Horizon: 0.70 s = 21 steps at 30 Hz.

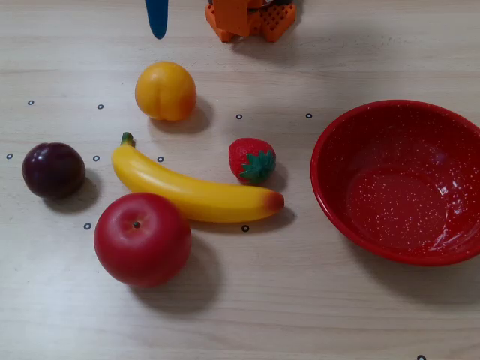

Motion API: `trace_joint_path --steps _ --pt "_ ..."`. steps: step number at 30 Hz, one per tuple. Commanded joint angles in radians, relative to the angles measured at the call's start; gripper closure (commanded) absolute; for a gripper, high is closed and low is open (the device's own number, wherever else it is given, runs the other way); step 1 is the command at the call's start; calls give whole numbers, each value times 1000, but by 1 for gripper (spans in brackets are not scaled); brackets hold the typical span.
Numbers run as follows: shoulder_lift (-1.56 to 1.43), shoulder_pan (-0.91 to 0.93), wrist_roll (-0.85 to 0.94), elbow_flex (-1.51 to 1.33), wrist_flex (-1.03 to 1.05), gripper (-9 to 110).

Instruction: Put the peach in the red bowl.

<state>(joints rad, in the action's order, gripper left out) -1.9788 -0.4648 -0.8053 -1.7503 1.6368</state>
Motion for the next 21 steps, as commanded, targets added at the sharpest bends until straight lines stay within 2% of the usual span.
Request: trace_joint_path --steps 1,3,10,21 --pt "0 -49 -89 -2 23 82" --pt "6 -80 -152 -77 -5 75" --pt "34 -178 -233 -224 -77 68" --pt "137 -176 -183 -291 -259 62"
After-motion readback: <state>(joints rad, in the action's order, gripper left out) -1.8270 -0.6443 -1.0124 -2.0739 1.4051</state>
